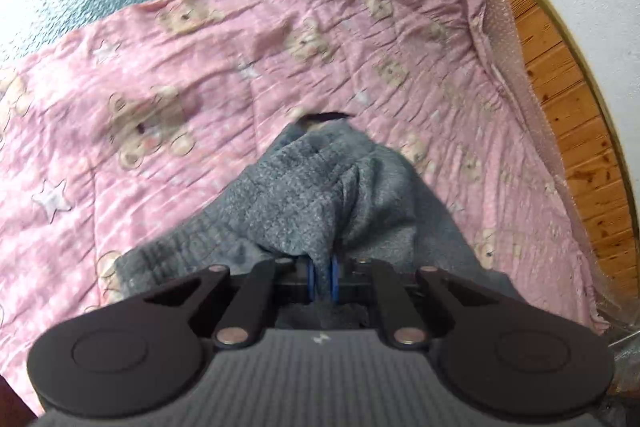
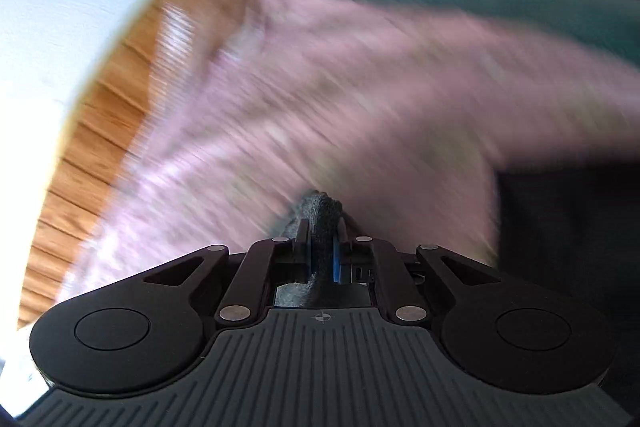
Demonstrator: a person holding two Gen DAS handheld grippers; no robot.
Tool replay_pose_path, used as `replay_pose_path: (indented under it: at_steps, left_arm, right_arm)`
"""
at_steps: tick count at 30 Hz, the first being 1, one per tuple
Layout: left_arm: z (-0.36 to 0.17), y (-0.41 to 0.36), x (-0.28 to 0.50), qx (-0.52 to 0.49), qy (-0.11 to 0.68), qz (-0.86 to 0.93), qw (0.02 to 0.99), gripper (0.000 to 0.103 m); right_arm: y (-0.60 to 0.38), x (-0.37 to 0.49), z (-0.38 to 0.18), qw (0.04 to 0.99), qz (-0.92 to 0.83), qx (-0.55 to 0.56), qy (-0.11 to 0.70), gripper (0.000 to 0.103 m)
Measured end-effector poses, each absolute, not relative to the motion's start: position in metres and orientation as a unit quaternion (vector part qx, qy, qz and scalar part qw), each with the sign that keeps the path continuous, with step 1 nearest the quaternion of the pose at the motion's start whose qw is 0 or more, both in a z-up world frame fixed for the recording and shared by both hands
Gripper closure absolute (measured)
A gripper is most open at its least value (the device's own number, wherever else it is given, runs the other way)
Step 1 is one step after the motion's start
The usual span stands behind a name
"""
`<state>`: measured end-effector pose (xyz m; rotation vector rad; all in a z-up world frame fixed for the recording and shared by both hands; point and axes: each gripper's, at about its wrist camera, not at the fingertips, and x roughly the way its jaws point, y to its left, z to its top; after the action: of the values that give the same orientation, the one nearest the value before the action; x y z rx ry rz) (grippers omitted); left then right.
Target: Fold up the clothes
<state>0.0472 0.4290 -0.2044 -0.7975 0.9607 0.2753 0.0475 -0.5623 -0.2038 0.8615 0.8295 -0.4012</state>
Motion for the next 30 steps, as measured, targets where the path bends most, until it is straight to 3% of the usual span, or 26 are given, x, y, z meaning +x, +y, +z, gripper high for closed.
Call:
replay_pose_path:
  at_steps: [4, 9, 13, 16, 18, 20, 25, 27, 28, 29, 30]
  left_arm:
    - [-0.201, 0.433, 0.037, -0.386, 0.415, 0.113, 0.816, 0.095]
    - [-0.176, 0.436, 0.021, -0.377, 0.394, 0.086, 0.833, 0.094]
    - [-0.206, 0.440, 0.010, -0.369, 0.431, 0.123, 0.814, 0.092]
    - [-0.219, 0.442, 0.002, -0.365, 0.428, 0.160, 0.811, 0.070]
    - [-0.217, 0.443, -0.002, -0.372, 0.411, 0.167, 0.815, 0.068]
    - [-0.211, 0.444, -0.006, -0.385, 0.386, 0.166, 0.822, 0.053]
    - [-0.204, 0.446, 0.005, -0.402, 0.356, 0.162, 0.828, 0.041]
    - [-0.205, 0.445, 0.015, -0.391, 0.362, 0.162, 0.831, 0.044]
    - [-0.203, 0.444, 0.020, -0.378, 0.365, 0.159, 0.836, 0.060]
    - [-0.199, 0.444, 0.024, -0.369, 0.367, 0.157, 0.839, 0.093]
    - [-0.192, 0.444, 0.022, -0.371, 0.363, 0.152, 0.841, 0.095]
  right_arm:
    - [-0.553, 0.032, -0.229, 0.799, -0.196, 0.399, 0.405, 0.096]
    - [-0.546, 0.004, -0.193, 0.833, -0.167, 0.384, 0.360, 0.096]
    - [-0.544, 0.001, -0.229, 0.809, -0.188, 0.358, 0.425, 0.096]
    - [-0.546, 0.002, -0.255, 0.794, -0.198, 0.358, 0.450, 0.096]
    - [-0.543, 0.004, -0.254, 0.795, -0.199, 0.356, 0.449, 0.096]
    - [-0.543, 0.005, -0.252, 0.796, -0.198, 0.353, 0.451, 0.094]
    - [-0.543, 0.009, -0.247, 0.796, -0.197, 0.345, 0.456, 0.087]
    - [-0.543, 0.010, -0.245, 0.796, -0.197, 0.342, 0.459, 0.085]
    - [-0.543, 0.011, -0.244, 0.796, -0.196, 0.341, 0.460, 0.085]
    - [-0.543, 0.012, -0.243, 0.796, -0.196, 0.339, 0.461, 0.085]
    - [-0.543, 0.013, -0.243, 0.797, -0.196, 0.338, 0.462, 0.085]
